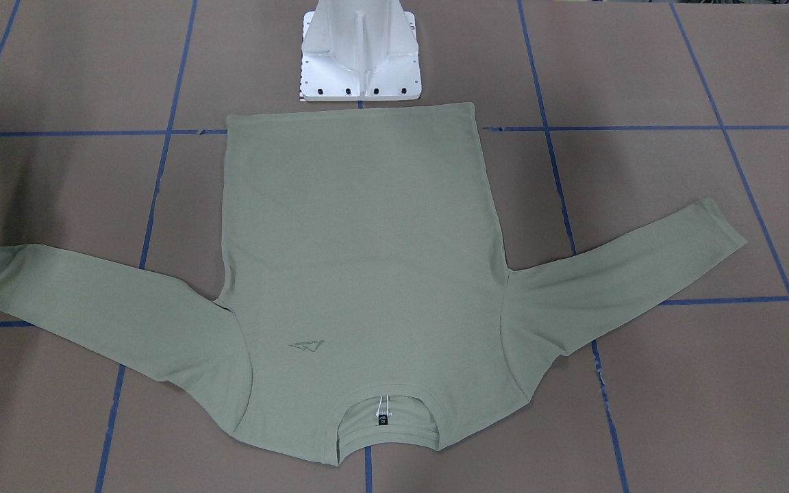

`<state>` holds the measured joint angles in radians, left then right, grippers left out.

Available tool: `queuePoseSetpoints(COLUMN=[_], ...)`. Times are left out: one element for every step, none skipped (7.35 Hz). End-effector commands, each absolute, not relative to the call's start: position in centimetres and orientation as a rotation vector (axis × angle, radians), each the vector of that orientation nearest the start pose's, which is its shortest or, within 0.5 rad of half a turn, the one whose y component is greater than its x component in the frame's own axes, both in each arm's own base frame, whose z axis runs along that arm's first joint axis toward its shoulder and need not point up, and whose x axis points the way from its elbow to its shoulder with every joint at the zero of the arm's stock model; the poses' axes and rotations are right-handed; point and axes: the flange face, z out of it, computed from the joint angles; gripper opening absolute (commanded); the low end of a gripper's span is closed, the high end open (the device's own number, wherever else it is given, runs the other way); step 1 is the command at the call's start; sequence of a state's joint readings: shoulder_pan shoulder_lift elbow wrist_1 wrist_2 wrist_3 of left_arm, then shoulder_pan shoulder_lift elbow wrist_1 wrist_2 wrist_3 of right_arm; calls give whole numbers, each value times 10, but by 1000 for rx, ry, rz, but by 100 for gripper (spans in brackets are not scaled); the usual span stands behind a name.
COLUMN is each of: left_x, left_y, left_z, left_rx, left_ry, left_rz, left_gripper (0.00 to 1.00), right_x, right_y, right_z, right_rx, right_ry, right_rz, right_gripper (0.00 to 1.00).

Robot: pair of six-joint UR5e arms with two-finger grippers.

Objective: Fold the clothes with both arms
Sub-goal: 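Grasp the sleeve cuff with the right gripper and carry it across the shirt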

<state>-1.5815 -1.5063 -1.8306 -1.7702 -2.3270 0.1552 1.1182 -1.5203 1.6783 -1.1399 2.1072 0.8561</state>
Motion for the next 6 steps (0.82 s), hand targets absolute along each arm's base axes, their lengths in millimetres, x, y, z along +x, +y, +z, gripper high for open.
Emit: queuePoseSetpoints(left_x=[-70,-70,-70,-70,-70,-70], left_y=[-477,-478,-478,-478,-479,-479], left_z=[542,544,545,545,547,548], left_rx=[431,429,427,427,424,421], left_ry=[715,715,716,716,716,717], left_rz=[282,283,281,281,280,278], left_gripper=[100,100,100,100,100,100], right_x=[-199,-242,-309,-356,-392,-421], right_y=[-538,-546,-533,-534,-558,-587], right_z=[393,325,273,238,185,137], right_rx=[85,54,64,82,76,79], right_ry=[-607,-559,-496,-493,-519,-510], right_rz=[267,338,389,447,517,574], right_gripper=[0,0,0,0,0,0])
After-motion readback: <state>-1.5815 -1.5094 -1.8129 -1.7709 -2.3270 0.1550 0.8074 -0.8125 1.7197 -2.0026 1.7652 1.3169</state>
